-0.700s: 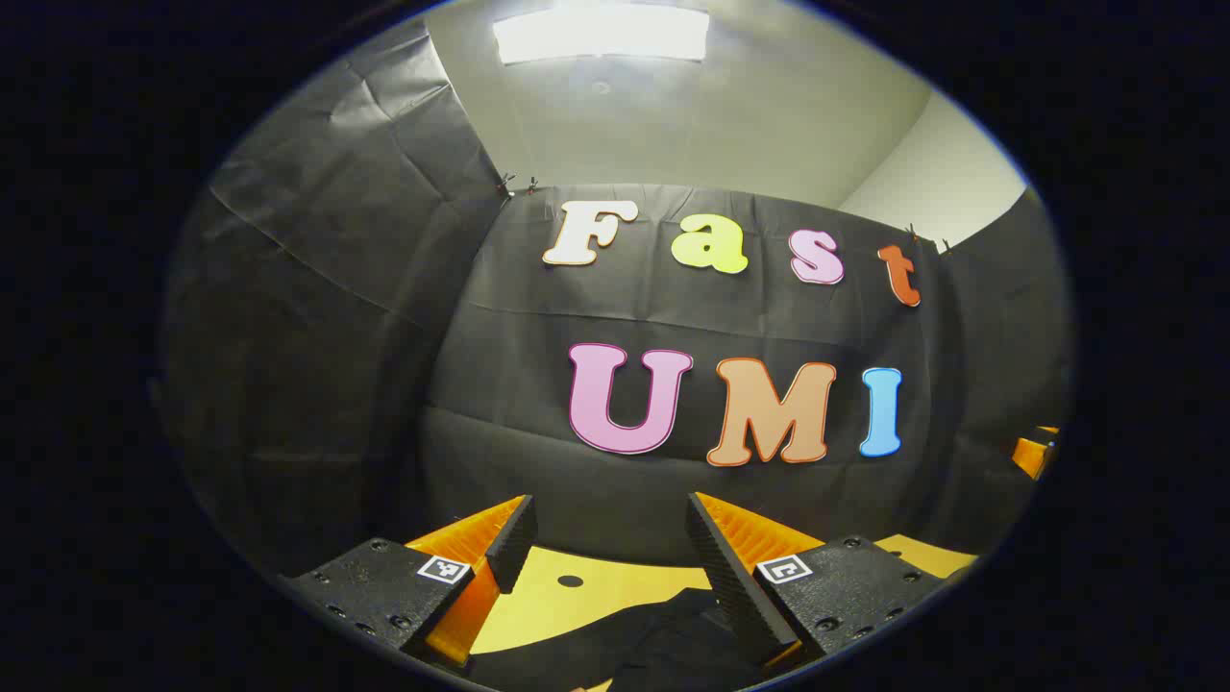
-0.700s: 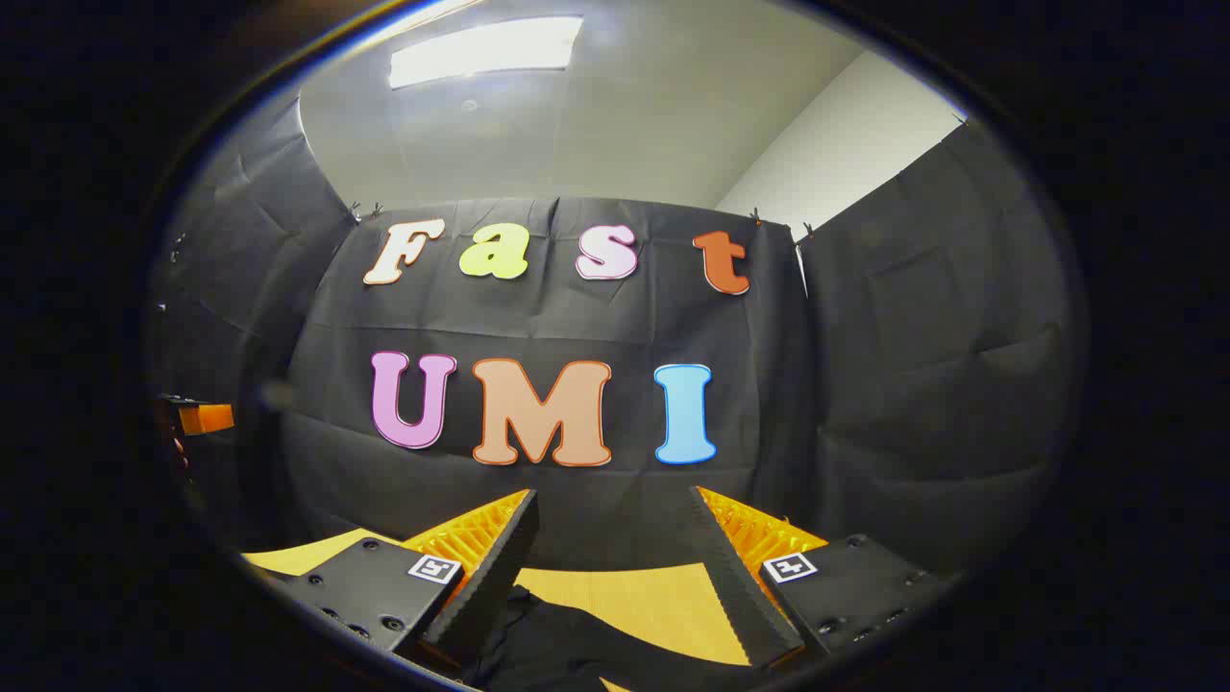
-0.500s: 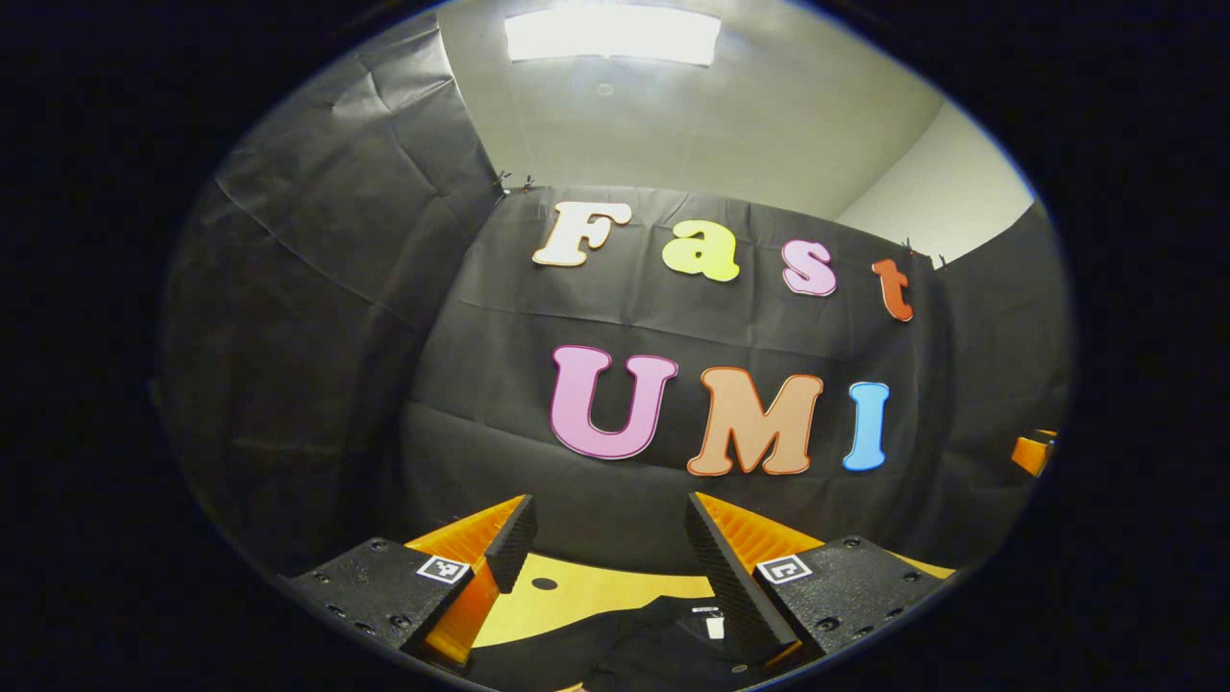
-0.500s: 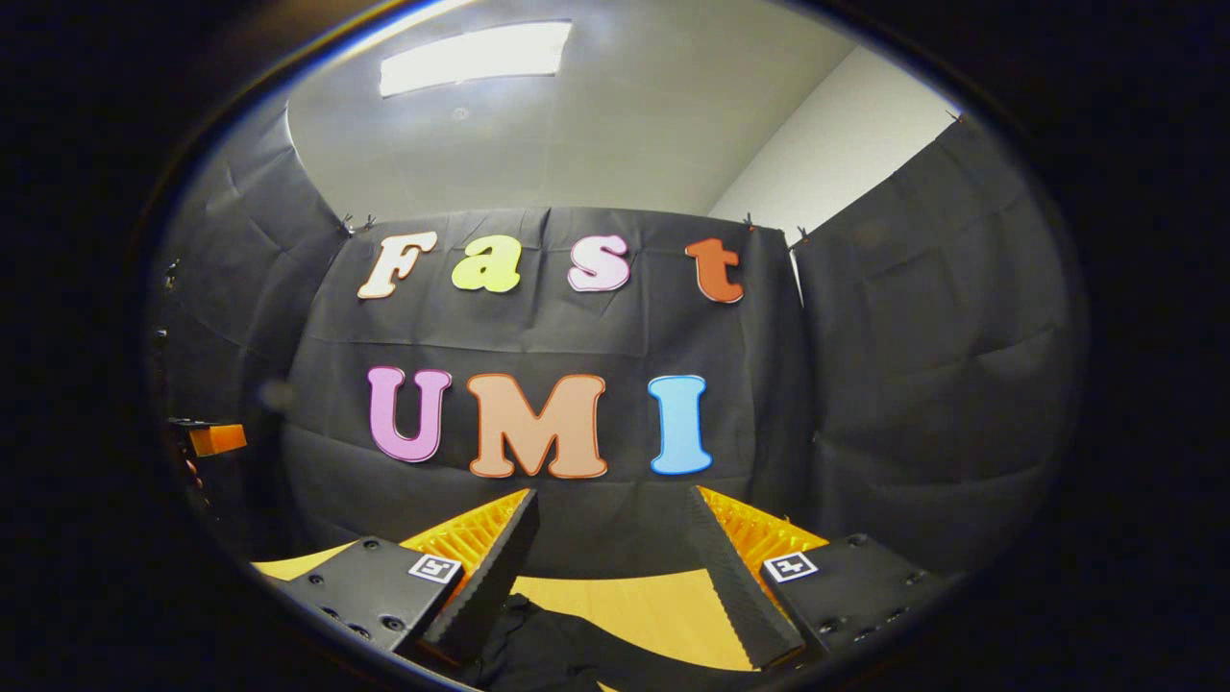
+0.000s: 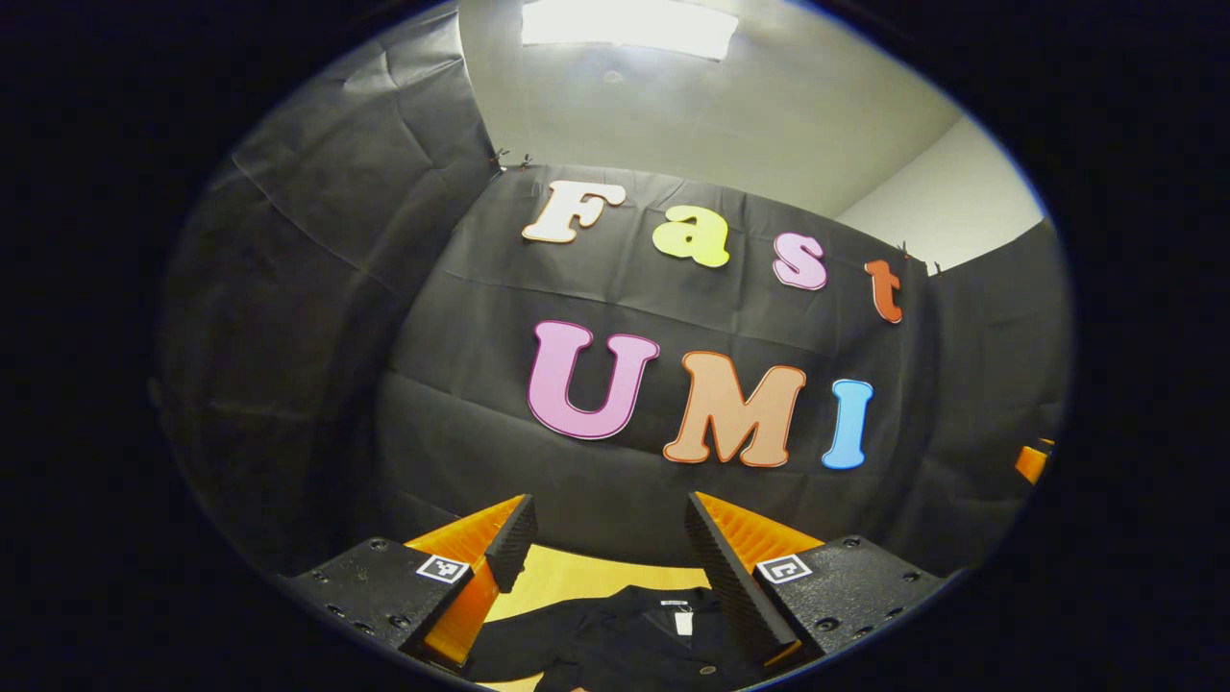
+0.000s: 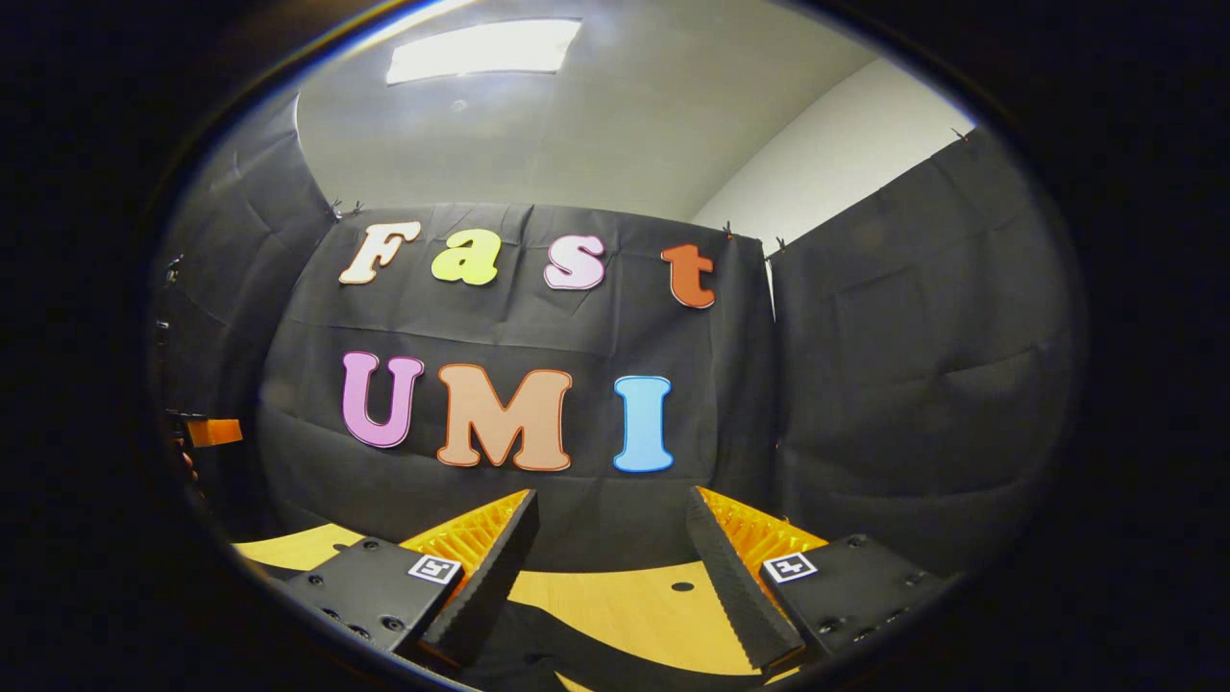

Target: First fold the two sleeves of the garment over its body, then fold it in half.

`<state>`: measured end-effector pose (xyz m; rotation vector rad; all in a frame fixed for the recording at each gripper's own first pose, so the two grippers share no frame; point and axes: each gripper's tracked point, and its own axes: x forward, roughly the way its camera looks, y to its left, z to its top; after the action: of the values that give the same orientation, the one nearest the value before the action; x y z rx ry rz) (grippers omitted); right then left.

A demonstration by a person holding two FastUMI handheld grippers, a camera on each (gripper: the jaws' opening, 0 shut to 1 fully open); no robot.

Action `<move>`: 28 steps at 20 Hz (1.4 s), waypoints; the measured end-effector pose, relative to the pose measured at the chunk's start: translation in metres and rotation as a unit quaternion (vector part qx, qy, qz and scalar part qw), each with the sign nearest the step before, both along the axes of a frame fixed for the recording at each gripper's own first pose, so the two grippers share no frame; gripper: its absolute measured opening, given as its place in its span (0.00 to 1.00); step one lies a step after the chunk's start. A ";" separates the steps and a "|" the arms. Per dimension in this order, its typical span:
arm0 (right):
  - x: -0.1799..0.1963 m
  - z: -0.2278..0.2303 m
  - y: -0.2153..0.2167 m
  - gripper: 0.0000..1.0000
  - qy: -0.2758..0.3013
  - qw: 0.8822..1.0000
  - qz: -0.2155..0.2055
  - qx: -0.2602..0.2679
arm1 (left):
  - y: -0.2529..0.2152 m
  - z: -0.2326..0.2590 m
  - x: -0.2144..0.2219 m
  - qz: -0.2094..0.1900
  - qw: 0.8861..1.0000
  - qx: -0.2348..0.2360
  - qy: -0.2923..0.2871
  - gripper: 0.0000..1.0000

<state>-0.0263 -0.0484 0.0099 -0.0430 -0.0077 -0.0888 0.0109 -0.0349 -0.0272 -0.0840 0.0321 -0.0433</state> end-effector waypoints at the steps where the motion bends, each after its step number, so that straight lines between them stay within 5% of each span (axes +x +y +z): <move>1: 0.001 -0.001 0.002 1.00 0.001 1.000 0.003 -0.002 | 0.003 -0.001 -0.001 0.006 1.000 0.003 0.002 0.91; 11: 0.010 -0.014 0.013 0.98 0.016 1.000 0.016 -0.021 | 0.030 0.003 -0.010 0.039 0.999 0.029 0.005 0.91; 28: 0.001 -0.016 0.008 0.98 0.021 1.000 0.010 -0.004 | 0.033 -0.005 -0.021 0.039 0.999 0.033 0.011 0.91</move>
<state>-0.0253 -0.0406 -0.0062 -0.0533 0.0327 -0.0682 -0.0098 -0.0018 -0.0319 -0.0197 0.0524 0.0368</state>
